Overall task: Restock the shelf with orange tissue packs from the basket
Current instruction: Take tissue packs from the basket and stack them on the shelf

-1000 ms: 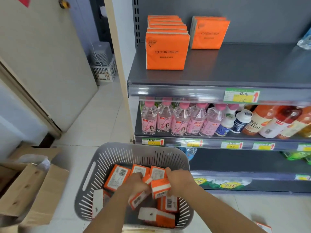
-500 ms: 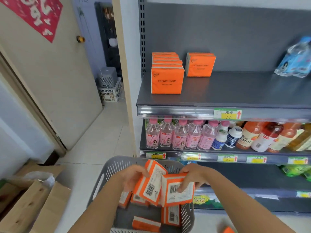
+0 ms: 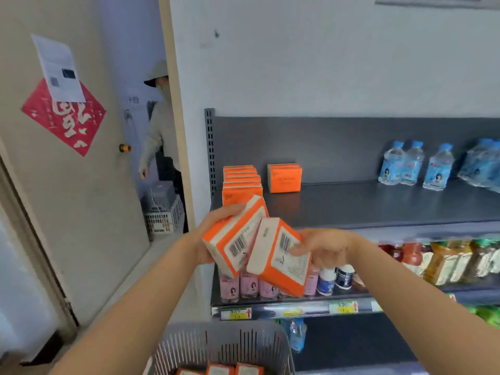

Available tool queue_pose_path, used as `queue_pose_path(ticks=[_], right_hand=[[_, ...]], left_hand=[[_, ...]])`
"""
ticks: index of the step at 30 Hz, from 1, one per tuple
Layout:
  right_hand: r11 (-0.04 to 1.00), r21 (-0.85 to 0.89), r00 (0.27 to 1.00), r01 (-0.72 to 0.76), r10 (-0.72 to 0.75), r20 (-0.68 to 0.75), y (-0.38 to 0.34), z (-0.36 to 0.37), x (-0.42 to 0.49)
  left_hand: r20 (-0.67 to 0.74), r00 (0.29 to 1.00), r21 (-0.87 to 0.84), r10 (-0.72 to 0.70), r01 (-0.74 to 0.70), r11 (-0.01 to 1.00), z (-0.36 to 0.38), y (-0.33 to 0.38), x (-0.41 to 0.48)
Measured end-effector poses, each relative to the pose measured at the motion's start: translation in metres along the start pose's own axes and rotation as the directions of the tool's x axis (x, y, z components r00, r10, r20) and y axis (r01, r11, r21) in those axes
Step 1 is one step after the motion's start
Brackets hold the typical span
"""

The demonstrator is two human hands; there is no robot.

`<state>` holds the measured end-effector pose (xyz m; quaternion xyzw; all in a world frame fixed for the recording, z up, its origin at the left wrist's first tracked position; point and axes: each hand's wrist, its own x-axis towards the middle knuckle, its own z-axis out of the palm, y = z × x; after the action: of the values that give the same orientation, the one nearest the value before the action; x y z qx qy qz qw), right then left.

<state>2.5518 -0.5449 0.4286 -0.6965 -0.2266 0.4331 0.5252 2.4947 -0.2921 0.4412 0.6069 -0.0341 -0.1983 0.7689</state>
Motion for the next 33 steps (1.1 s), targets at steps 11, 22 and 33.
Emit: queue_pose_path(ticks=[11,22,33], right_hand=[[0.917,0.271,0.921,0.293,-0.196,-0.336,-0.008,-0.123,-0.04],[0.863,0.369,0.883,0.345,-0.165,-0.44,0.026,-0.248,-0.034],[0.828,0.356,0.819,0.434,-0.198,-0.539,0.032,-0.278,0.016]], left_hand=[[-0.097,0.833,0.792,0.545,-0.266,0.549,0.065,0.108,0.13],[0.149,0.864,0.842,0.482,0.144,-0.52,0.056,0.076,0.292],[0.107,0.891,0.89,0.441,0.112,-0.442,0.034,0.042,0.349]])
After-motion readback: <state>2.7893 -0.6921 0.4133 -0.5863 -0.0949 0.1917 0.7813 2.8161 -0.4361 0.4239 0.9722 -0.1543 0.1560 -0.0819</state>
